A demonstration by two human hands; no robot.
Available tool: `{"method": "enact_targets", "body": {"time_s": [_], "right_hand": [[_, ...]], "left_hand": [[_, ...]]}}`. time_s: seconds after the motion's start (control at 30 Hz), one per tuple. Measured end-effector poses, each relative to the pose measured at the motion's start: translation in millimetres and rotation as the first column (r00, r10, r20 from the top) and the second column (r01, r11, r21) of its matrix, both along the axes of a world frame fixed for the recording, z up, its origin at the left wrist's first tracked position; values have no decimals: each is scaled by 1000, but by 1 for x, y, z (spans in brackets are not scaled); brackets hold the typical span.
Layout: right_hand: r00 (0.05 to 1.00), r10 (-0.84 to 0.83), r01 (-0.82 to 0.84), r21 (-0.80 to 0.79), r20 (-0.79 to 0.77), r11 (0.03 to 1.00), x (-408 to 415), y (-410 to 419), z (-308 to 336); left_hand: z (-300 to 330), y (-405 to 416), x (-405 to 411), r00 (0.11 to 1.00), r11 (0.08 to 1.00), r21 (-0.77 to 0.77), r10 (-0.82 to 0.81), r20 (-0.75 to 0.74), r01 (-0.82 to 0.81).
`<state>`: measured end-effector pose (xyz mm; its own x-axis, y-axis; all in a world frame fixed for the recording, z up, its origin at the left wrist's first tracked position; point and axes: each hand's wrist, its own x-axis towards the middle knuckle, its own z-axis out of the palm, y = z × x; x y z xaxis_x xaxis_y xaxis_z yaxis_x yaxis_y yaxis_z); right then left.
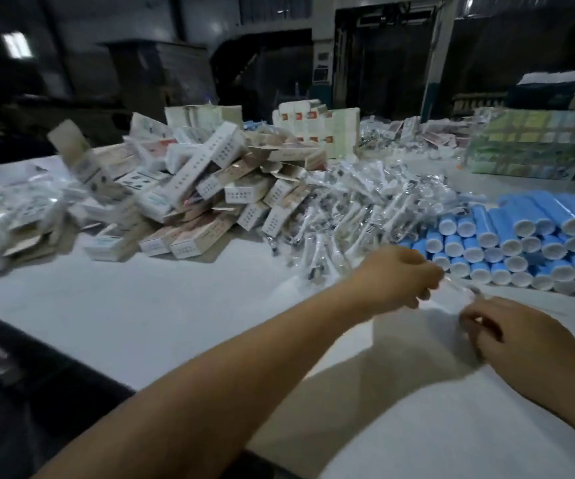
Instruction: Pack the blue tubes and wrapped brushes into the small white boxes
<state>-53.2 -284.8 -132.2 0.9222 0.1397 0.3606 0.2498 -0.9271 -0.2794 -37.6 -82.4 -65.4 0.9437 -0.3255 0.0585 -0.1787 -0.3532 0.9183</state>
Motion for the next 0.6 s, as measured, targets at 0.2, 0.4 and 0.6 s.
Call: {"method": "enact_targets", "body": {"time_s": [0.2, 0.4, 0.6], "right_hand": [[998, 14, -10, 60, -68, 998, 45, -36, -44], [992, -35, 43, 62, -119, 997, 88, -80, -84], [994, -37, 36, -9, -107, 999, 79, -78, -77]], "left_hand": [[27, 140, 43, 807, 434, 682, 279, 520, -589], [6, 221, 72, 826, -72, 864, 263, 498, -498], [-3, 222, 91, 819, -260, 872, 310, 483, -415]]}}
